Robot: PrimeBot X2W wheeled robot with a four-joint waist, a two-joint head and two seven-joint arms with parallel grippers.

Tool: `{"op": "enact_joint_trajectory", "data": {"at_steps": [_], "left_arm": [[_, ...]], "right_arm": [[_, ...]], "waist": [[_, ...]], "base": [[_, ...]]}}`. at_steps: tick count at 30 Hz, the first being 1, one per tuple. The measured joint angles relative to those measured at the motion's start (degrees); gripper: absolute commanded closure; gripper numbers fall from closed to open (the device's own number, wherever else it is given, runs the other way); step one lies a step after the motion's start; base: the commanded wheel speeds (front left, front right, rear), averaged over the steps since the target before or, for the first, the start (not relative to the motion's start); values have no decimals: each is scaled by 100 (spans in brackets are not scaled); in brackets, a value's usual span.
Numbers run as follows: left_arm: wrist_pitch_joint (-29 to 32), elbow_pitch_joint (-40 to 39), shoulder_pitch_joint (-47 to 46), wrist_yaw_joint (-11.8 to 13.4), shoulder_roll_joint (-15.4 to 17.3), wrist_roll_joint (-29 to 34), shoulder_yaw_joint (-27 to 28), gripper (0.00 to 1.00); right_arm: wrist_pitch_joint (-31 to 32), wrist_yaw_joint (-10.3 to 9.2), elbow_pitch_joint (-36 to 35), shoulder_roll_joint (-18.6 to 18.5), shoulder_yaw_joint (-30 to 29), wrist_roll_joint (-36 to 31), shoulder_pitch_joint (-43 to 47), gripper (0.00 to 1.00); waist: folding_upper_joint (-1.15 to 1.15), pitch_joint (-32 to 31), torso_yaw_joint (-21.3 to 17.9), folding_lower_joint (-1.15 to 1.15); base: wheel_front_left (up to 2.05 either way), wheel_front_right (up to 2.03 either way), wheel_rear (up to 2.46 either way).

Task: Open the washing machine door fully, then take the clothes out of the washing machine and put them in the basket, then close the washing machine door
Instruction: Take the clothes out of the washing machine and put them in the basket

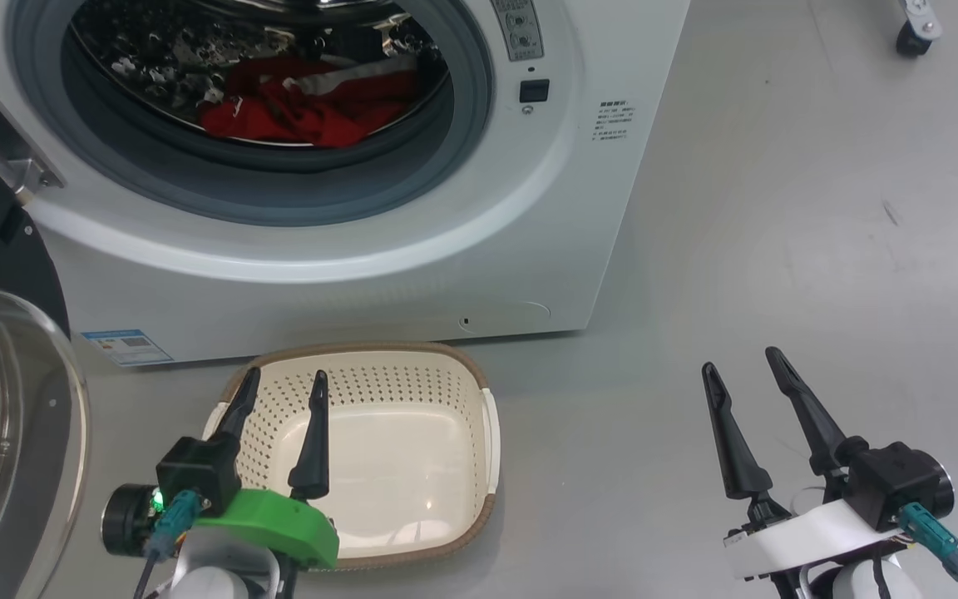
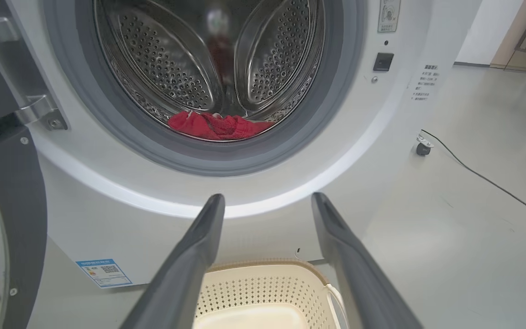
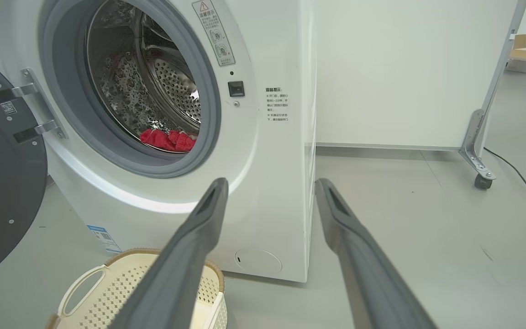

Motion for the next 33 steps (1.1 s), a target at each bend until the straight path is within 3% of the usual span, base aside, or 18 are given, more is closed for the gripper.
{"op": "enact_joint_trajectory", "data": {"at_steps": [18,33], "left_arm": [[1203,1037,-1847,-318,-3,-808,258,0],[2257,1325,-3868,-506,654,-916,619,0]], "right_arm": [[0,3,-279,-5,174,-10,-676,0],[0,5,-298,-16,470,359,-1323,0]], "waist": [[0,1277,-352,0],[0,2210,-802,0]], "base": [[0,0,0],[0,0,0]]}}
